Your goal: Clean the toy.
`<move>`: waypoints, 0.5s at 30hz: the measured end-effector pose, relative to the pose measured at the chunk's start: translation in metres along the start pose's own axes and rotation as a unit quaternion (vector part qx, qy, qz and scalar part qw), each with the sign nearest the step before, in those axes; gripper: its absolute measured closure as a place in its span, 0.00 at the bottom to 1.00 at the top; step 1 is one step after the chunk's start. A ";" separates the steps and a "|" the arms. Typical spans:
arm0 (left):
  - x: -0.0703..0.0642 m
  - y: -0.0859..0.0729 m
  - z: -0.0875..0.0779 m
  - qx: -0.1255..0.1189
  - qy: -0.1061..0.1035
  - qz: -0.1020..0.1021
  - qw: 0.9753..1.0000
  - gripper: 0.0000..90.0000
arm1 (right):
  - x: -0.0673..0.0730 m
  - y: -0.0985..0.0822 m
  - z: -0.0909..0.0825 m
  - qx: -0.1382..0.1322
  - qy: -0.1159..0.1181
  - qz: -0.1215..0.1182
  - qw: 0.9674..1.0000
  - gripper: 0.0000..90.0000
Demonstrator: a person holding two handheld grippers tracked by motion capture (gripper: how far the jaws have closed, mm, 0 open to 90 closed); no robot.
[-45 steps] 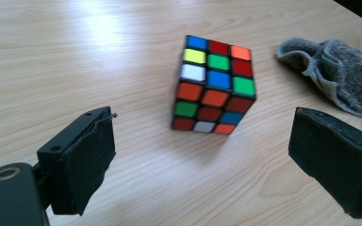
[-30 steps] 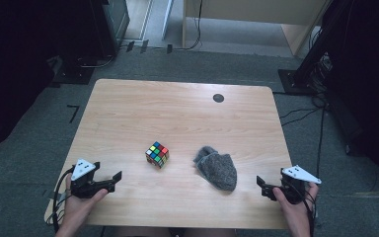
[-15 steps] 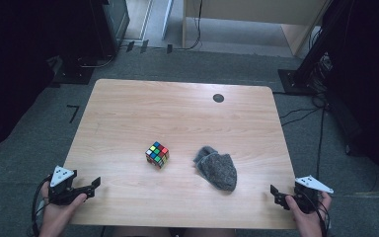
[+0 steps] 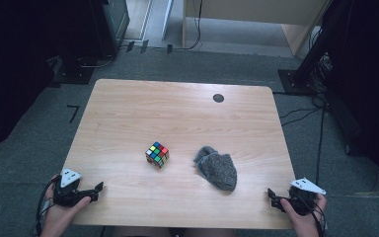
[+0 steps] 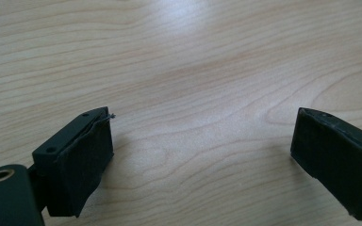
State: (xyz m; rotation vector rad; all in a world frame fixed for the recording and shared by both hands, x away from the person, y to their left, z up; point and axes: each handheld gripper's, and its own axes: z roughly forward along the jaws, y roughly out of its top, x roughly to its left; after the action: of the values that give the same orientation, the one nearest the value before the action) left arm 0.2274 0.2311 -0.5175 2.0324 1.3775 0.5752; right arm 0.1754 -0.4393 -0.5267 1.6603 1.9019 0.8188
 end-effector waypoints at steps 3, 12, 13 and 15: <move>-0.002 0.000 0.000 -0.003 -0.003 0.005 1.000 0.07 | 0.001 0.000 0.000 0.001 -0.003 0.004 1.000 0.00; -0.003 0.001 0.001 -0.002 -0.003 0.001 1.000 0.07 | 0.002 0.001 0.001 0.002 -0.003 0.005 1.000 0.00; -0.003 0.001 0.002 -0.002 -0.003 0.000 1.000 0.07 | 0.002 0.001 0.001 0.002 -0.003 0.005 1.000 0.00; -0.003 0.001 0.002 -0.002 -0.002 -0.001 1.000 0.07 | 0.002 0.001 0.001 0.002 -0.003 0.005 1.000 0.00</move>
State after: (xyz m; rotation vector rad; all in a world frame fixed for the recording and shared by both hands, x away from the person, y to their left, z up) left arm 0.2279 0.2276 -0.5181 2.0281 1.3758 0.5729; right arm 0.1761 -0.4377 -0.5268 1.6732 1.8943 0.8131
